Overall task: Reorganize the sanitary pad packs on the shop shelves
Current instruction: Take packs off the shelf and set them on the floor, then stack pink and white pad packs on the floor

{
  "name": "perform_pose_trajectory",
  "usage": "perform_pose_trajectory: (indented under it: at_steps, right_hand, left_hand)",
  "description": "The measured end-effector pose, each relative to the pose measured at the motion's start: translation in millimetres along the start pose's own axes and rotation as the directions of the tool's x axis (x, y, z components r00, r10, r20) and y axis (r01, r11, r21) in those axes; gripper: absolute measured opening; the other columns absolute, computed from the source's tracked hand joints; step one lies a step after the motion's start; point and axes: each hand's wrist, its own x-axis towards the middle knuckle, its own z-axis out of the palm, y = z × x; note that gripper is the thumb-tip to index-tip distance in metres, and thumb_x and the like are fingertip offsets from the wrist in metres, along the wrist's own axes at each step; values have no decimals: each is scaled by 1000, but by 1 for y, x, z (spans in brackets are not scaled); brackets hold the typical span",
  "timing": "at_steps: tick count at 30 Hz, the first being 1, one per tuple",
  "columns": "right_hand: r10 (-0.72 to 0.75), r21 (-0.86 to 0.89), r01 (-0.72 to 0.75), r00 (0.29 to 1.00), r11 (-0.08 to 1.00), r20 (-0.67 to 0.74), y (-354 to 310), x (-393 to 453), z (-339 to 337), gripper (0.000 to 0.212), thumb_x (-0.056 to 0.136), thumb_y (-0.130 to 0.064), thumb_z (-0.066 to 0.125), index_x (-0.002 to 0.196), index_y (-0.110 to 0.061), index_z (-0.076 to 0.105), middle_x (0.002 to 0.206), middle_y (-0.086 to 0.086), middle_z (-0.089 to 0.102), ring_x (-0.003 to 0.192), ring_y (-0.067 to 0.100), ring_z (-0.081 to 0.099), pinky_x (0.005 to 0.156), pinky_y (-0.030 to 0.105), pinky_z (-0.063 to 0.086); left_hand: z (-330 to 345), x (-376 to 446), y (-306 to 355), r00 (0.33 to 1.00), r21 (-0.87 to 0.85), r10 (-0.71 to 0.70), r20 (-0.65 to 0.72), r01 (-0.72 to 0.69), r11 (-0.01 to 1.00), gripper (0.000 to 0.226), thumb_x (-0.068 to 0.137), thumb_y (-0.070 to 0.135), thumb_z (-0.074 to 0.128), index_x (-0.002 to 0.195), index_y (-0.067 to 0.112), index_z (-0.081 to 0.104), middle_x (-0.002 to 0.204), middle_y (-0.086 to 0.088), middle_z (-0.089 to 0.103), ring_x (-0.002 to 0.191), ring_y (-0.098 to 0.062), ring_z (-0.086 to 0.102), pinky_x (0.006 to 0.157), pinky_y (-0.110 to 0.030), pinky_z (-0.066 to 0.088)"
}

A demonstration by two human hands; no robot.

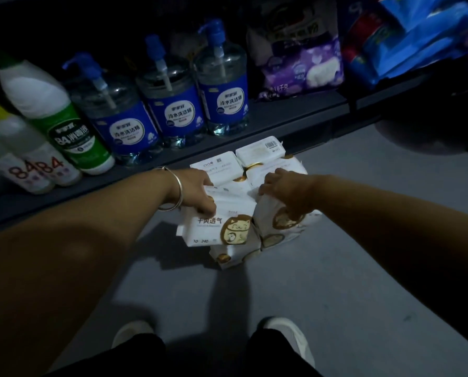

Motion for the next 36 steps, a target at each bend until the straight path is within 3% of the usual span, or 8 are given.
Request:
perform_pose_trajectory:
  at_steps: [3, 9, 13, 16, 18, 27, 32, 36]
  right_hand:
    - [-15, -44, 11, 995, 999, -101, -9, 9, 18, 90, 75, -25, 76, 146, -21, 20, 146, 8, 28, 130, 25, 30, 107, 39, 34]
    - [78, -10, -81, 985, 997, -154, -7, 13, 35, 95, 72, -32, 78, 145, -17, 19, 146, 7, 29, 131, 25, 31, 106, 42, 37]
    - [80, -23, -83, 989, 996, -128, -3, 14, 31, 96, 70, -38, 79, 145, -17, 22, 145, 6, 30, 130, 24, 31, 107, 39, 35]
    - [104, -69, -112, 987, 991, -122, -4, 15, 32, 94, 72, -44, 76, 145, -15, 23, 145, 6, 31, 129, 24, 32, 106, 41, 36]
    - [121, -62, -129, 986, 990, -116, -6, 15, 34, 94, 73, -43, 75, 145, -14, 22, 145, 7, 30, 129, 24, 31, 106, 42, 36]
    - [119, -78, -122, 992, 989, -34, -4, 13, 18, 104, 67, -46, 79, 146, -17, 18, 149, 4, 27, 133, 24, 28, 109, 42, 30]
    - [125, -83, -123, 992, 989, 18, -2, 9, -3, 99, 71, -52, 73, 148, -20, 19, 151, 5, 25, 137, 26, 25, 112, 45, 24]
    - [106, -39, -109, 993, 993, -58, -3, 13, -32, 77, 82, -51, 63, 143, -18, 30, 145, 6, 37, 132, 26, 35, 110, 42, 31]
  left_hand:
    - [11, 2, -5, 1000, 41, -7, 17, 6, 999, 78, 68, 32, 77, 134, 18, 40, 123, 2, 48, 102, -16, 51, 86, -30, 47]
    - [38, 9, -10, 1000, -71, -15, 18, 16, 997, 71, 62, 20, 81, 119, 18, 38, 115, -1, 40, 98, -19, 52, 78, -35, 56]
    - [57, 16, -10, 991, -112, 32, -126, -46, 993, 64, 60, 17, 82, 106, 19, 37, 117, -2, 37, 100, -19, 47, 80, -32, 52]
    - [81, 20, -10, 963, 56, 51, -265, -37, 998, 72, 60, 26, 84, 114, 16, 37, 124, -5, 33, 111, -21, 37, 95, -35, 44]
    - [96, 24, -10, 953, 207, 45, -299, 19, 978, 83, 63, 35, 83, 125, 13, 33, 130, -7, 30, 117, -23, 33, 98, -38, 41]
    - [90, 24, -9, 971, 232, 19, -239, 39, 972, 97, 61, 54, 78, 133, 15, 28, 134, -7, 29, 122, -25, 30, 102, -45, 36]
    - [60, 18, -14, 965, 171, 49, -258, -4, 985, 95, 65, 57, 74, 138, 16, 28, 137, -3, 30, 123, -24, 30, 102, -44, 33]
    - [21, 9, -14, 937, 113, 90, -337, -55, 992, 58, 78, 45, 68, 121, 15, 44, 126, -6, 39, 118, -25, 38, 96, -40, 38]
